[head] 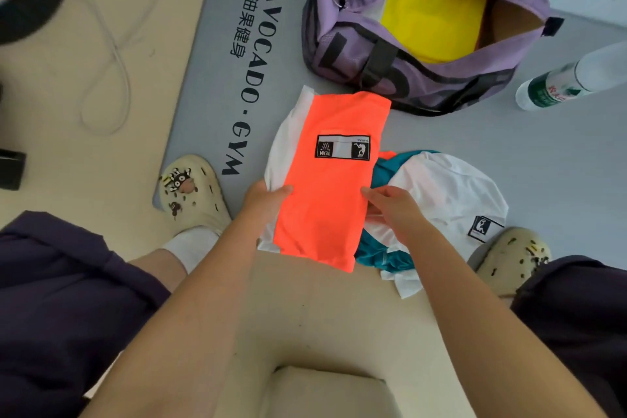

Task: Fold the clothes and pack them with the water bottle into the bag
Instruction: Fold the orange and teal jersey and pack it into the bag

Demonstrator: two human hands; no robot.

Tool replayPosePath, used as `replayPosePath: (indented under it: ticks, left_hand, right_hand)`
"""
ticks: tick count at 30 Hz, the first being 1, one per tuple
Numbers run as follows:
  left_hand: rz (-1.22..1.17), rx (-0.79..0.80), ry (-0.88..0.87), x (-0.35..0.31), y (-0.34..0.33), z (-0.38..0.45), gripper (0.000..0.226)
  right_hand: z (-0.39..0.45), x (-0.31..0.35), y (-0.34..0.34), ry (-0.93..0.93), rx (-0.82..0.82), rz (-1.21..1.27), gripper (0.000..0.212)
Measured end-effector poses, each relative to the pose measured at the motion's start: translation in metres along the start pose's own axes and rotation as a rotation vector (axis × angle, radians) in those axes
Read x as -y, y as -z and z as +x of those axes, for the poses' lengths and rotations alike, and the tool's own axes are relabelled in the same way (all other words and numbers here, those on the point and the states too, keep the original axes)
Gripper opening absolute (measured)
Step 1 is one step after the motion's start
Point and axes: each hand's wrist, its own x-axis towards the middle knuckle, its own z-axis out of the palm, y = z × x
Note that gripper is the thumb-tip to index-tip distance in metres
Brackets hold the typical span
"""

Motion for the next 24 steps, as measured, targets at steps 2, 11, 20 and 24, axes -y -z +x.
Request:
replayPosePath:
  ticks: [2,11,20,24]
  left_hand:
    - [-0.043,0.045,0.035,0.002,0.006,-0.001,0.035]
    - [0.275,0.130,0.071,0.001,0.003,0.002,0.051]
    - [0.679,-0.129,-0.899,-0.092,-0.085,-0.037,0.016]
    - [1.098,0.425,-1.168,-0.118,-0.156,-0.051,0.027]
  right_hand:
    - [-0.003,-0.001,-0.006,-0.026,0.041,0.135,0.024]
    - [-0.005,-0.004,0.010,0.037,0.013,0.101,0.024]
    - [0.006,-0.023,0.069,0.076,0.016,-0.211,0.031]
    - [0.006,-0.028,0.079,0.110,0.151,-0.184,0.023]
